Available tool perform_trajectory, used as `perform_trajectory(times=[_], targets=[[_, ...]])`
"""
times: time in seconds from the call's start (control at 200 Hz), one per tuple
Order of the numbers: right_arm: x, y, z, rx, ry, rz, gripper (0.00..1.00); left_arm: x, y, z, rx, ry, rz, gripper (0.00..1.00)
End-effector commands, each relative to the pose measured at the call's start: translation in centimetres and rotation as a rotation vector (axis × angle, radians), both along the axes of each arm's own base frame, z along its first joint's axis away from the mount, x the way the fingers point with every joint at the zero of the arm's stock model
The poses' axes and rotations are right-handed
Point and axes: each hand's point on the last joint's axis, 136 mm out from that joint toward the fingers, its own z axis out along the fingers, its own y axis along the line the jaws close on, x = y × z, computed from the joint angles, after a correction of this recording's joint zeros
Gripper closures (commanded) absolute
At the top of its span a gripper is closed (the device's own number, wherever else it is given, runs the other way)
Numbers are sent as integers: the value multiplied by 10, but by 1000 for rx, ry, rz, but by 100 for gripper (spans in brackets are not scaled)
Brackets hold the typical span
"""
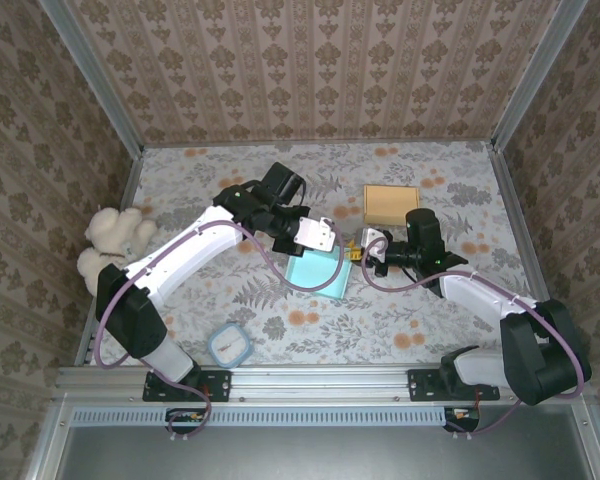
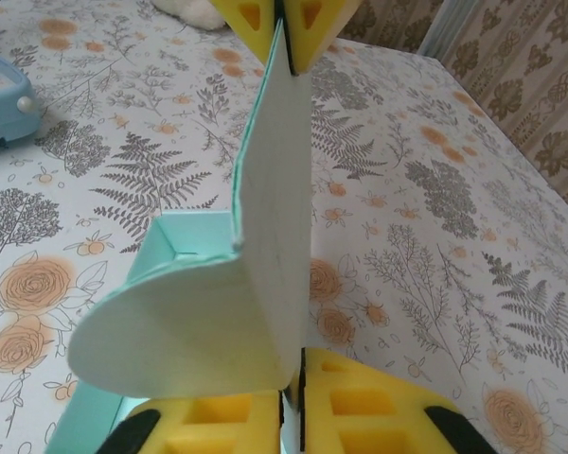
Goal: Fold the paper box
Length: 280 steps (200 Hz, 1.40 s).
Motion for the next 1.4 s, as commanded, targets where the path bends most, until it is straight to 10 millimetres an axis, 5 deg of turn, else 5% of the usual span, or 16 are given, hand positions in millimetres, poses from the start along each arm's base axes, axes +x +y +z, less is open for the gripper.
perform_trajectory(times=[0.0,0.18,0.36,0.51,0.61,0.72,0.825,0.955,1.165,1.395], targets=[[5,5,12,13,-33,27,93,-25,-11,35,-99,-4,-100,100],[7,3,9,-1,-29,15,100,-13,-16,37,-144,-57,-52,100],[8,2,4,-16,-19,7,100,2,-16,49,-220,-75,74,58],[8,1,4,-14,-23,5,100,11,-8,81,-425,-21,223,52],[10,2,4,-13,-21,-5,100,28,9,112,-617,15,452,52],[12,3,-1,-11,-27,-21,100,65,59,130,-827,102,888,38],[14,9,-5,-27,-15,-35,100,95,126,93,-921,355,1419,20],[7,17,-5,-8,-17,-26,100,106,152,39,-942,784,1717,16],[-3,22,2,13,-63,4,100,105,132,-1,-800,1075,1903,17],[-1,21,-1,0,-62,2,100,89,106,-34,-623,1121,2000,18]])
